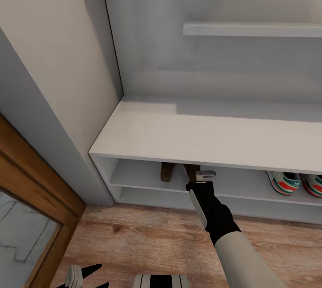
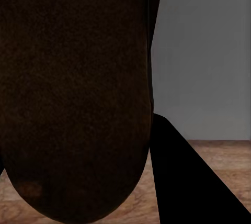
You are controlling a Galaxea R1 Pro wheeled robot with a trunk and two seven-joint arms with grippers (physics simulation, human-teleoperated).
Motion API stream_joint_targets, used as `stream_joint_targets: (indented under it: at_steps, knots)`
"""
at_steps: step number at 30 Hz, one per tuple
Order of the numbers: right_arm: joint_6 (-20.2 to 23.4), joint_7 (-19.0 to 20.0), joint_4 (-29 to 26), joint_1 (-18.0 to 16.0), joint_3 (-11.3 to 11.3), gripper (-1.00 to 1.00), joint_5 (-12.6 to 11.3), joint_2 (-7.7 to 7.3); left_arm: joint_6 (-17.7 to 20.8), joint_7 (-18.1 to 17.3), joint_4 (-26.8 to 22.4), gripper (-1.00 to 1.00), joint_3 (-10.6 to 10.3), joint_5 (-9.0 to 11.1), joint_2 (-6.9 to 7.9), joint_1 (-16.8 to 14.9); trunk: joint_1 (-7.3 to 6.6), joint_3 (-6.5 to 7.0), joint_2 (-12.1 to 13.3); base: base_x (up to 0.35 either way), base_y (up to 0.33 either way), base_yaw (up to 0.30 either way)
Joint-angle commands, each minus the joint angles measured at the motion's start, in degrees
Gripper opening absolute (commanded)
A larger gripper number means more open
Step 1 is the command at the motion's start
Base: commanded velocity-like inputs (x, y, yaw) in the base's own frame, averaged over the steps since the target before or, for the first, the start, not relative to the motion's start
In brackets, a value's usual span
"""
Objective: Pick up the two gym shoes and the two sandals from the corridor floor and place them onto the hallstand (shoe rack) in the corridor, making sure they are on the rack and not on the floor. Arrange them so the two gym shoes are next to each other and the two sandals are next to each other.
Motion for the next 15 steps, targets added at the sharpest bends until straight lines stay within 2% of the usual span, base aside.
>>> stream_joint_targets:
  at_steps: [1, 15]
  knots:
    - [0.25, -0.46, -0.05, -0.03, 0.08, -1.0, -0.33, 0.0, -0.54, -0.11, 0.05, 1.0, 0.04, 0.04, 0.0, -0.03, -0.01, -0.05, -0.02, 0.0, 0.0, 0.0]
    - [0.23, -0.49, -0.03, -0.03, 0.04, -1.0, -0.33, 0.0, -0.43, -0.09, 0.05, 1.0, 0.13, 0.11, 0.0, -0.03, -0.01, -0.05, -0.02, 0.051, 0.016, 0.0]
